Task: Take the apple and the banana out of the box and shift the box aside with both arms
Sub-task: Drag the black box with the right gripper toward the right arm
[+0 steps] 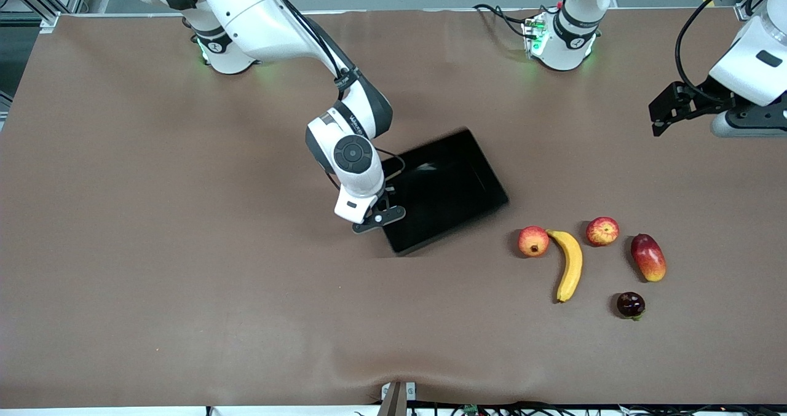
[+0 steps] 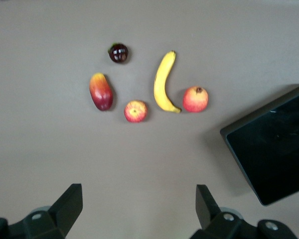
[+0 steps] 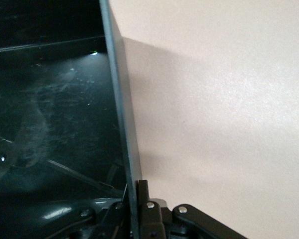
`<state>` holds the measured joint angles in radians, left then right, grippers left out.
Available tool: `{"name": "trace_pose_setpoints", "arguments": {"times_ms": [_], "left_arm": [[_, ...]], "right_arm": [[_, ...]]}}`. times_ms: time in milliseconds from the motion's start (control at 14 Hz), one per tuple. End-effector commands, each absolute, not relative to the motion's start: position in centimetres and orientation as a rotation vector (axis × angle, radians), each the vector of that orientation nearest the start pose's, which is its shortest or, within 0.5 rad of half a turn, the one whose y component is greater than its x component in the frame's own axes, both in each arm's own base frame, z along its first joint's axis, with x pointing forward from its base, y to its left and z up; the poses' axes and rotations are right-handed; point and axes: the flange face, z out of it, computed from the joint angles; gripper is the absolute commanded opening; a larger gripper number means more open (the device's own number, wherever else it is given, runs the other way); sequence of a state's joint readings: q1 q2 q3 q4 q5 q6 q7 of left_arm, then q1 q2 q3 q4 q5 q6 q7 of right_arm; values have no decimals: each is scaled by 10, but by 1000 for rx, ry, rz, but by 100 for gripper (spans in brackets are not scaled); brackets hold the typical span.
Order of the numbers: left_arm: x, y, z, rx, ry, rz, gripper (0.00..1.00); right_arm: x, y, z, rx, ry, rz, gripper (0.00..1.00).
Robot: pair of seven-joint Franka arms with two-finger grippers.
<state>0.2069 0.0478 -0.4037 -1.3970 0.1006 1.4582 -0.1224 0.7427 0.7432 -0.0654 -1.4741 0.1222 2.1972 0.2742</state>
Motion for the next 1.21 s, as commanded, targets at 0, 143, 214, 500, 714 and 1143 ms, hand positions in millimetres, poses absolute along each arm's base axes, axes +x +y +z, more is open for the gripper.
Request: {"name": "trace_pose_setpoints", "arguments": {"times_ms": [0, 143, 214, 500, 714, 1143], "left_arm": [[530, -79, 675, -3095, 41, -12, 100], [523, -78, 671, -3089, 36, 4, 100], [520, -71, 672, -3089, 18, 2, 100], [510, -69, 668, -3096, -15, -25, 100], [510, -69, 668, -3097, -15, -25, 100], [513, -60, 669, -3096, -41, -31, 100]], "right_arm": [[572, 419, 267, -3068, -391, 35, 0], [589, 377, 294, -3063, -311, 8, 0], [596, 354, 305, -3061, -280, 1, 0], [618, 241, 333, -3062, -177, -17, 0], [626, 149, 338, -3065, -162, 2, 0], [624, -24, 320, -3061, -160, 42, 0]]}}
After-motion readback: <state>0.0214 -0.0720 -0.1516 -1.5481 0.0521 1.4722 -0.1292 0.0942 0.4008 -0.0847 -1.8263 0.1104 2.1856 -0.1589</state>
